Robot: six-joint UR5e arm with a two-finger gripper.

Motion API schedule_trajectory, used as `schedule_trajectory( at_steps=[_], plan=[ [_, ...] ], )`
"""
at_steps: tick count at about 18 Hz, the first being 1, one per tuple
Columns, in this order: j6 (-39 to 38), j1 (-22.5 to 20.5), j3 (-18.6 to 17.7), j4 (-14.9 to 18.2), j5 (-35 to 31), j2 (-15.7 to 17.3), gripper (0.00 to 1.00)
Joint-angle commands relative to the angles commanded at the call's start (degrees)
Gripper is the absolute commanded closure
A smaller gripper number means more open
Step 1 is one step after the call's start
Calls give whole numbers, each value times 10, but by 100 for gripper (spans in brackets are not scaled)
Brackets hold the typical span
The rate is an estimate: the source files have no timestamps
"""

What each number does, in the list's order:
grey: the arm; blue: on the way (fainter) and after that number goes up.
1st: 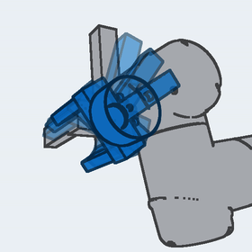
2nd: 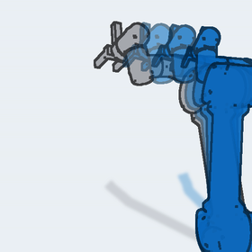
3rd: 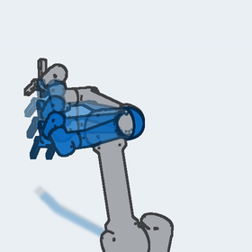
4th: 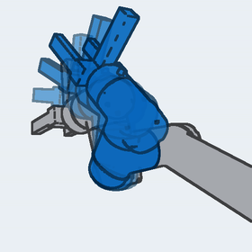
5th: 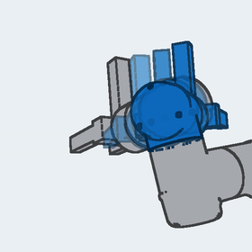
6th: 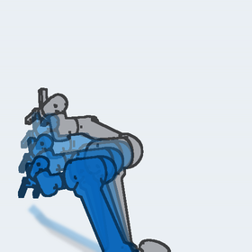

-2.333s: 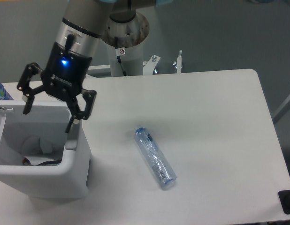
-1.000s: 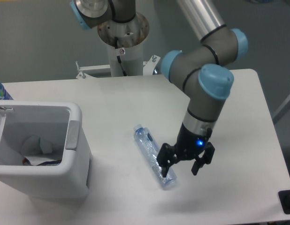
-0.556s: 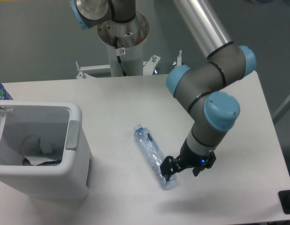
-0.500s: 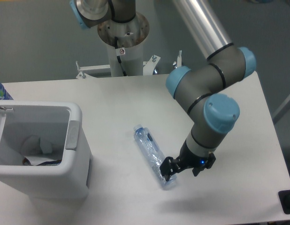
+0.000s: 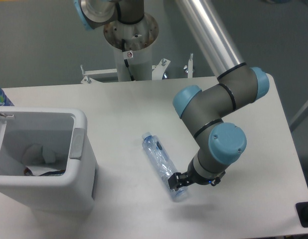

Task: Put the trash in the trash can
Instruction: 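Rotate the wrist and align the gripper with the bottle's cap end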

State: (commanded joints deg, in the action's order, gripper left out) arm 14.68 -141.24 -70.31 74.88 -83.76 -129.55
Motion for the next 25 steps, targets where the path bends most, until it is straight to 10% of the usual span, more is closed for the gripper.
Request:
schedule_trajectory(
  at_steps=[16,25],
  plan=[
    [-24,30,-3,-2,-33,-33,1],
    [-35,33,0,-5,-39,-38,30]
  ],
)
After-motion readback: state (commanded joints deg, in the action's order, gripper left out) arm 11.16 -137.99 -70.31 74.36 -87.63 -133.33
